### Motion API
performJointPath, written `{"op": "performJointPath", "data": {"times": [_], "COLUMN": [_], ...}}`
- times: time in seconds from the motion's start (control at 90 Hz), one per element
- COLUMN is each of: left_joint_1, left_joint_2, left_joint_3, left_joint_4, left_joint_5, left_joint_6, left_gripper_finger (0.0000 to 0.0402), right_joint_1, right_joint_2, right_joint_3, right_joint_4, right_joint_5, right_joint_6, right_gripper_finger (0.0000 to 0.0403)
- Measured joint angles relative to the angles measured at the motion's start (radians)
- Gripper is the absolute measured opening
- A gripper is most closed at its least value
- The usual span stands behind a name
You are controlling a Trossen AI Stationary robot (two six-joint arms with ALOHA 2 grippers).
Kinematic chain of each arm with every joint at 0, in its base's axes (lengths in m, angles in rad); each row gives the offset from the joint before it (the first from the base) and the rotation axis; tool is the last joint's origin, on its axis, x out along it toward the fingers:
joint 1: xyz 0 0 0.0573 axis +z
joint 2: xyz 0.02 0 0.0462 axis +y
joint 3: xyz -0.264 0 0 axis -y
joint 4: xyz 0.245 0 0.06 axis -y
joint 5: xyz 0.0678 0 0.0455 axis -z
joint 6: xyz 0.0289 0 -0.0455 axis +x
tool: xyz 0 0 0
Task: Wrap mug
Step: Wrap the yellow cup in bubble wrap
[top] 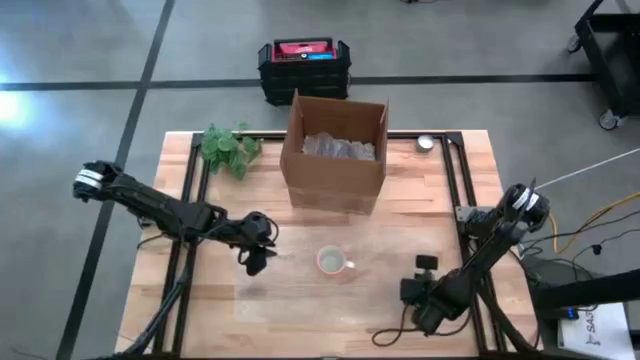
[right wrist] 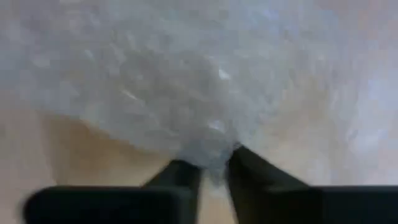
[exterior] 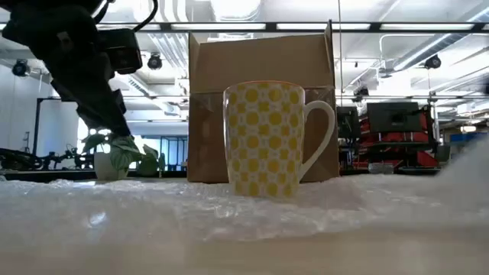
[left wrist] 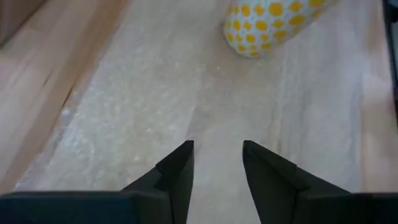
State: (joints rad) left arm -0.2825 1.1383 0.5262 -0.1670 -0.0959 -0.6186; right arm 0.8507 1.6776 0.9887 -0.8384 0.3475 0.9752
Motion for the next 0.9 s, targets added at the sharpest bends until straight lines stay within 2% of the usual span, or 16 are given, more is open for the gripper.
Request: {"op": "performJointPath", "data": {"times": [0.1,0.222,0.344,0.433,0.533,0.633,0.722,0.9], "left_joint_1": [0.000,0.000,-0.001,-0.001,-0.001,-0.001,-0.001,-0.001], "left_joint_2": [0.023,0.042,0.045,0.045,0.045,0.048,0.059,0.136], "left_joint_3": [-0.002,-0.002,0.004,0.026,0.067,0.121,0.171,0.277], "left_joint_4": [0.051,0.100,0.116,0.114,0.115,0.115,0.114,0.123], "left_joint_5": [0.002,0.004,0.004,0.004,0.003,-0.020,-0.045,-0.049], "left_joint_6": [0.005,0.007,0.008,0.015,0.058,0.105,0.152,0.211], "left_gripper_finger": [0.0107,0.0099,0.0095,0.0090,0.0082,0.0074,0.0069,0.0061], "right_joint_1": [-0.018,-0.053,-0.101,-0.157,-0.228,-0.293,-0.350,-0.425], "right_joint_2": [-0.019,-0.036,-0.034,-0.035,-0.017,0.019,0.057,0.138], "right_joint_3": [0.063,0.162,0.230,0.236,0.221,0.215,0.215,0.215], "right_joint_4": [-0.014,-0.007,0.079,0.249,0.446,0.581,0.629,0.645], "right_joint_5": [0.248,0.544,0.675,0.652,0.525,0.432,0.352,0.182], "right_joint_6": [-0.017,-0.146,-0.347,-0.534,-0.712,-0.811,-0.825,-0.757], "right_gripper_finger": [0.0025,0.0019,0.0003,0.0005,0.0003,0.0001,0.0002,0.0002]}}
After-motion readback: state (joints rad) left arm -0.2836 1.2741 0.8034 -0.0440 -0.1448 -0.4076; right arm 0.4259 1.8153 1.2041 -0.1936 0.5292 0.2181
